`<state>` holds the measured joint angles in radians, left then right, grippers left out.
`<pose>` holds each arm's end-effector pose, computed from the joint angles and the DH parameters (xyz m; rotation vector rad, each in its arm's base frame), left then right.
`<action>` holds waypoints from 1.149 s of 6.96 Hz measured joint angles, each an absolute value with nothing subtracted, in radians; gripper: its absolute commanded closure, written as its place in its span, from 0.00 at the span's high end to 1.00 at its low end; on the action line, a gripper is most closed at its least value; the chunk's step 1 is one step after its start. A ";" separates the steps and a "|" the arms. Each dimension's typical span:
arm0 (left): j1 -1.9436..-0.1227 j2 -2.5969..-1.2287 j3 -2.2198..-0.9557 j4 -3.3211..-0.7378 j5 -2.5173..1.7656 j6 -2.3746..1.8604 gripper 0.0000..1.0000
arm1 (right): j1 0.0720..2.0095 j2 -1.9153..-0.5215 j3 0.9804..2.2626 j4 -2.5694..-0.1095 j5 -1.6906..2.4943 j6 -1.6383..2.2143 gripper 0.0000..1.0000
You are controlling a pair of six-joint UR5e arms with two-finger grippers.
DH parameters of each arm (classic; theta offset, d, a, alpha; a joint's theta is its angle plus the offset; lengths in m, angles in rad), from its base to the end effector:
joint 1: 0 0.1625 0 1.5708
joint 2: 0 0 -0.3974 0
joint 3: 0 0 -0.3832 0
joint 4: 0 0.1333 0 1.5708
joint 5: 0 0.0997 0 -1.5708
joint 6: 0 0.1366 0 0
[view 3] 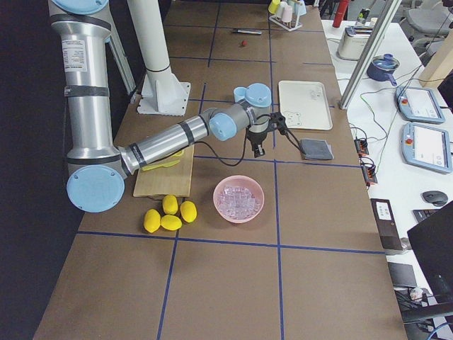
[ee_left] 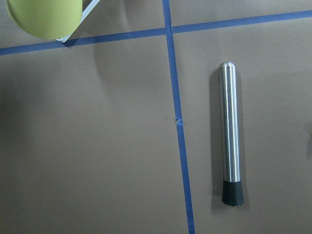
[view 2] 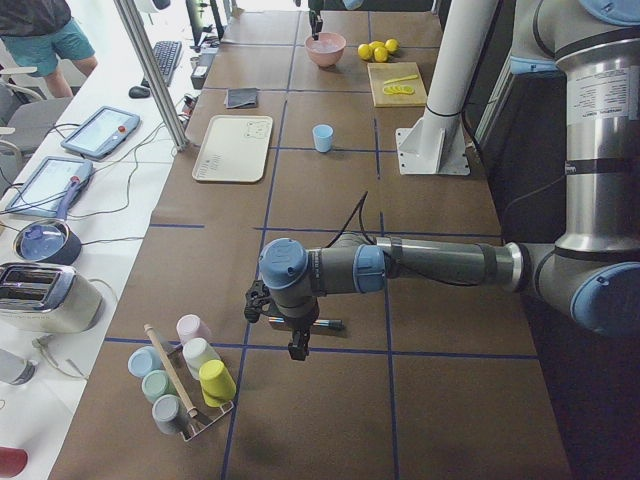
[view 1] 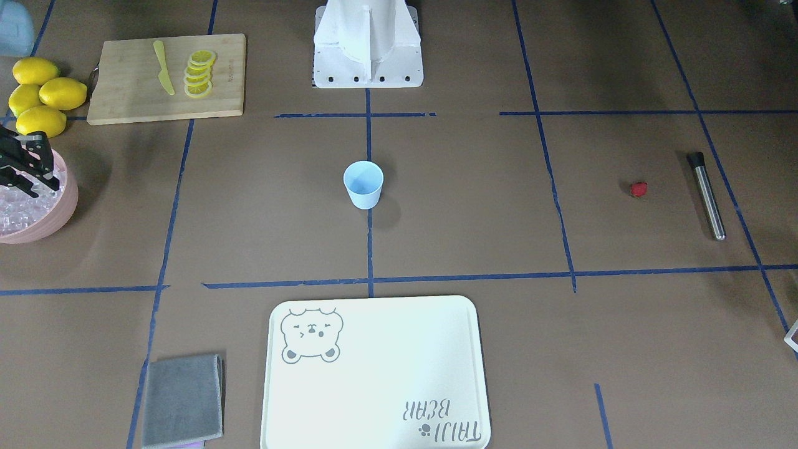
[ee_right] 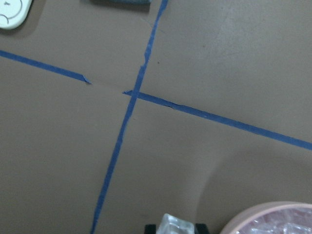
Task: Mash ice and strawberries in cup
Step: 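Carry the ice cube with the right gripper over the light-blue cup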
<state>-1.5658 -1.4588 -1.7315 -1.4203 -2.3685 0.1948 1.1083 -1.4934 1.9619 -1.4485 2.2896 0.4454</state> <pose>-0.0334 -0.4280 0.6438 -0.0204 0.8033 0.1484 -0.1900 -0.4782 0.4155 0.2019 -0.8747 -0.2282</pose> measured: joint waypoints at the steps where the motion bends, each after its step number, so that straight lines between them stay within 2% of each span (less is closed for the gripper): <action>1: -1.565 -1.459 -1.735 -1.420 -2.368 0.195 1.00 | 1.065 -1.434 1.966 -1.455 2.286 0.521 0.07; 4: -1.564 -1.460 -1.740 -1.420 -2.368 0.195 1.00 | 0.904 -1.258 1.968 -1.495 2.197 0.675 0.05; 5: -1.564 -1.460 -1.737 -1.420 -2.368 0.195 1.00 | 0.863 -1.215 1.967 -1.529 2.163 0.687 0.00; 8: -1.563 -1.460 -1.742 -1.420 -2.368 0.195 1.00 | 0.788 -1.157 1.967 -1.560 2.093 0.691 0.01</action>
<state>-1.5632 -1.4599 -1.7419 -1.4205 -2.3685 0.1948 0.7876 -1.1573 1.9671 -1.5602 2.0934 0.6913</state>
